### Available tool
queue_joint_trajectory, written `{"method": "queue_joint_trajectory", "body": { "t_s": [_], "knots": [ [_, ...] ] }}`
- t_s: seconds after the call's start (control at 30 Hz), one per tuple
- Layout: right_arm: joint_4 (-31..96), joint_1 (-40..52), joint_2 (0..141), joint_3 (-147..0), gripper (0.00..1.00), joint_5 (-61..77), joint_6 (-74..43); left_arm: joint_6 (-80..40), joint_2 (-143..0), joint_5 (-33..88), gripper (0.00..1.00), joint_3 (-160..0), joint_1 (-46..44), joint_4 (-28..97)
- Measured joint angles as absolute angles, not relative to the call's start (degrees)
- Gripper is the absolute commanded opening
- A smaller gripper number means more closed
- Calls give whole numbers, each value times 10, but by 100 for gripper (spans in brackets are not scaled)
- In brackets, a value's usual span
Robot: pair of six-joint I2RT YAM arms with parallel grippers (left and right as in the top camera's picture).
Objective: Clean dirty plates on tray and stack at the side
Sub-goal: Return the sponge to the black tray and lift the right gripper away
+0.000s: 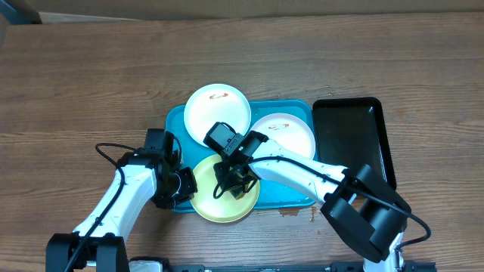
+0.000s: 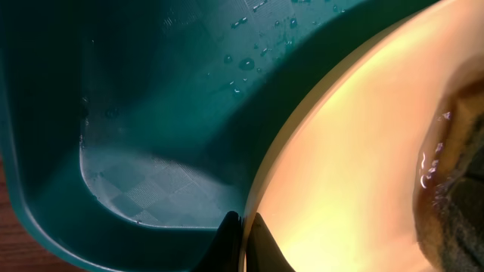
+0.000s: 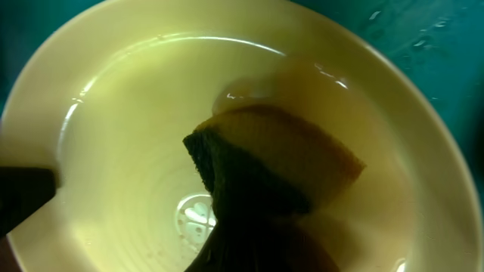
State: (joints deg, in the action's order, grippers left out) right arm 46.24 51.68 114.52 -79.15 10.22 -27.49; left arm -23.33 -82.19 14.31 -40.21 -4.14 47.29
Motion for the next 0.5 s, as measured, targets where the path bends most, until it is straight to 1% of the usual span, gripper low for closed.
{"method": "queue_joint_trajectory", "body": {
  "t_s": [0.17,0.33,0.5],
  "knots": [
    [439,506,1149,-791,4,159,-280,-233,-822,142,4,-402,-41,472],
    [385,479,1155,-792,4,268,-280,-234,-822,142,4,-402,-41,468],
    [401,415,1153,-811,4,349,-267,-234,-822,144,4,-402,-41,469]
  ]
}}
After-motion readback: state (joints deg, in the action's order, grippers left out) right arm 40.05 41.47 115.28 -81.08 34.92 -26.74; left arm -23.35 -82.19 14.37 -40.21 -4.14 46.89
